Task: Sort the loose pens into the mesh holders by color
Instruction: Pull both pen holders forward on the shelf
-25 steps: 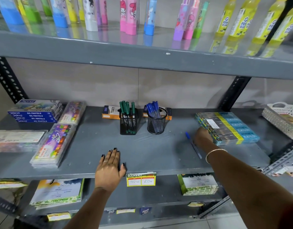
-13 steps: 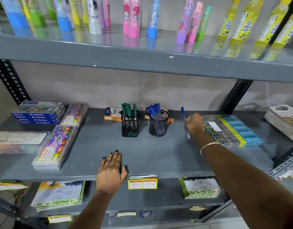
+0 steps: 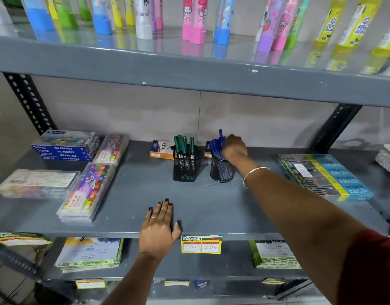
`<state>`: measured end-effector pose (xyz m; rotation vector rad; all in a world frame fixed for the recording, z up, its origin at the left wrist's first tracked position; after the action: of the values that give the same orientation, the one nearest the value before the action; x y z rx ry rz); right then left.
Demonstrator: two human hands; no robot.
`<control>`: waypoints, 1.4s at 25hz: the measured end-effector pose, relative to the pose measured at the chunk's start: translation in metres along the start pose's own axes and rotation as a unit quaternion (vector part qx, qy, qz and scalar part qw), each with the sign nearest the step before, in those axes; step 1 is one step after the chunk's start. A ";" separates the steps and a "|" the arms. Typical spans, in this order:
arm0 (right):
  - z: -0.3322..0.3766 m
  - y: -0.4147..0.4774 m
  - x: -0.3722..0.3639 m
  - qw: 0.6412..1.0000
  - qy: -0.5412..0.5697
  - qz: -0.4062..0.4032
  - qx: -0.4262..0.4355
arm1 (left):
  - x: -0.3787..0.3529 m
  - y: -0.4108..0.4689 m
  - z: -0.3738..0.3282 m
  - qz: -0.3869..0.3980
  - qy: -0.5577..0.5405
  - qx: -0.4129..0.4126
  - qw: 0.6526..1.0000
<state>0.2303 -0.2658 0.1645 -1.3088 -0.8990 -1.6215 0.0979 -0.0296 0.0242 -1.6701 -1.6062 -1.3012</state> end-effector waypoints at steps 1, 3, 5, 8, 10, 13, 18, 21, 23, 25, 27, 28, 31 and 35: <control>0.002 -0.001 -0.005 1.000 -0.009 0.006 0.008 | 0.000 0.000 0.000 -0.004 -0.003 -0.003 1.000; 0.006 0.000 -0.014 0.999 -0.023 0.018 0.015 | 0.000 0.001 0.000 -0.006 -0.009 -0.005 1.000; 0.008 0.001 -0.018 0.999 -0.027 0.028 0.017 | 0.001 0.001 -0.002 -0.010 -0.015 -0.010 1.000; 0.008 0.004 -0.020 0.999 -0.032 0.038 0.019 | 0.002 0.001 -0.003 -0.019 -0.022 -0.015 0.999; 0.008 0.005 -0.020 0.999 -0.033 0.041 0.013 | 0.001 0.001 -0.003 -0.017 -0.021 -0.017 1.000; 0.009 0.005 -0.018 0.999 -0.038 0.036 0.010 | 0.002 0.002 -0.005 -0.020 -0.018 -0.022 0.999; 0.008 0.002 -0.012 0.998 -0.050 0.026 0.009 | -0.003 0.003 0.000 0.002 -0.016 -0.018 1.000; 0.001 -0.007 0.005 0.999 0.005 -0.035 -0.004 | -0.005 0.001 0.001 0.018 -0.019 -0.018 1.000; -0.014 -0.024 0.016 0.986 0.097 -0.139 -0.002 | 0.003 -0.001 0.001 -0.007 -0.051 -0.003 0.999; -0.038 -0.047 0.007 0.958 0.188 -0.218 -0.011 | 0.014 0.005 0.005 -0.057 -0.148 0.073 0.985; -0.061 -0.064 -0.023 0.935 0.257 -0.241 -0.039 | 0.015 0.023 0.007 -0.084 -0.264 0.164 0.947; -0.069 -0.067 -0.040 0.930 0.287 -0.225 -0.057 | 0.011 0.035 0.003 -0.093 -0.310 0.175 0.930; -0.073 -0.060 -0.087 0.936 0.317 -0.120 -0.092 | -0.004 0.072 -0.013 -0.110 -0.371 0.174 0.906; -0.072 -0.033 -0.118 0.941 0.315 -0.095 -0.083 | -0.024 0.107 -0.011 -0.146 -0.388 0.200 0.888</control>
<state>0.1845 -0.2979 0.0343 -0.7288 -0.5057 -2.1286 0.1994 -0.0716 0.0363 -1.8174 -2.4498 -0.3155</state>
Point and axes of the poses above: each hand's wrist, its own y-axis towards the middle knuckle, its own x-axis out of the back of the hand, z = x × y, the point moved 9 cm from there along y, towards the middle knuckle, and after that the axes turned 11 degrees about -y, right-handed, at the moved point
